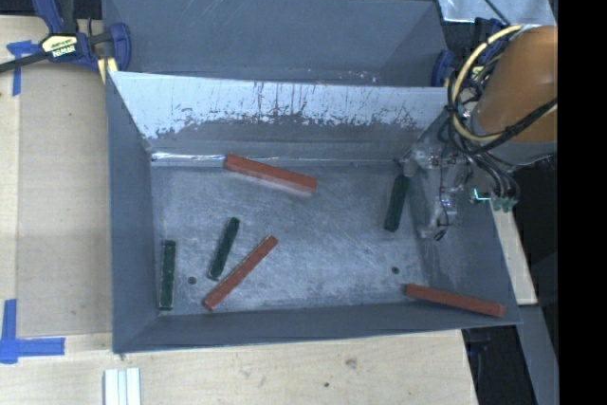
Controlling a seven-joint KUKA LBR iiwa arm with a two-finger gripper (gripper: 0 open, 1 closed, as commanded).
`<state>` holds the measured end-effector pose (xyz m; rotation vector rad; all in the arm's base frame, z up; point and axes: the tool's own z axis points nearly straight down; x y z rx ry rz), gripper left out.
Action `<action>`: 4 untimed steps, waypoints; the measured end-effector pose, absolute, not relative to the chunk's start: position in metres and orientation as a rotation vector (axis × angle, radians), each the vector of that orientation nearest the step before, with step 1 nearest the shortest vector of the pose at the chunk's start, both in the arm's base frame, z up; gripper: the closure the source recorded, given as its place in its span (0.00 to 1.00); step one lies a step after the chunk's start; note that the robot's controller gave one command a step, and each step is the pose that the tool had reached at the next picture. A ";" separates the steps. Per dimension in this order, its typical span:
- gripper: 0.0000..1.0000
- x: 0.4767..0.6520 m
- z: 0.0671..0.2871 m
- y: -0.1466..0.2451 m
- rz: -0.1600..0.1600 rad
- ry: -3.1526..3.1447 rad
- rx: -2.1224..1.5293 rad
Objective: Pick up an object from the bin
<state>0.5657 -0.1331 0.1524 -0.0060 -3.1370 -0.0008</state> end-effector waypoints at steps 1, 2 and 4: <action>0.00 0.606 0.069 -0.157 -0.005 -3.116 0.416; 0.00 0.615 0.102 -0.157 0.000 -3.031 0.853; 0.00 0.628 0.072 -0.131 -0.021 -2.859 1.320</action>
Offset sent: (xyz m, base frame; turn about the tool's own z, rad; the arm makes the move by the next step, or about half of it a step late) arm 0.0394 -0.0253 -0.0824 -0.2728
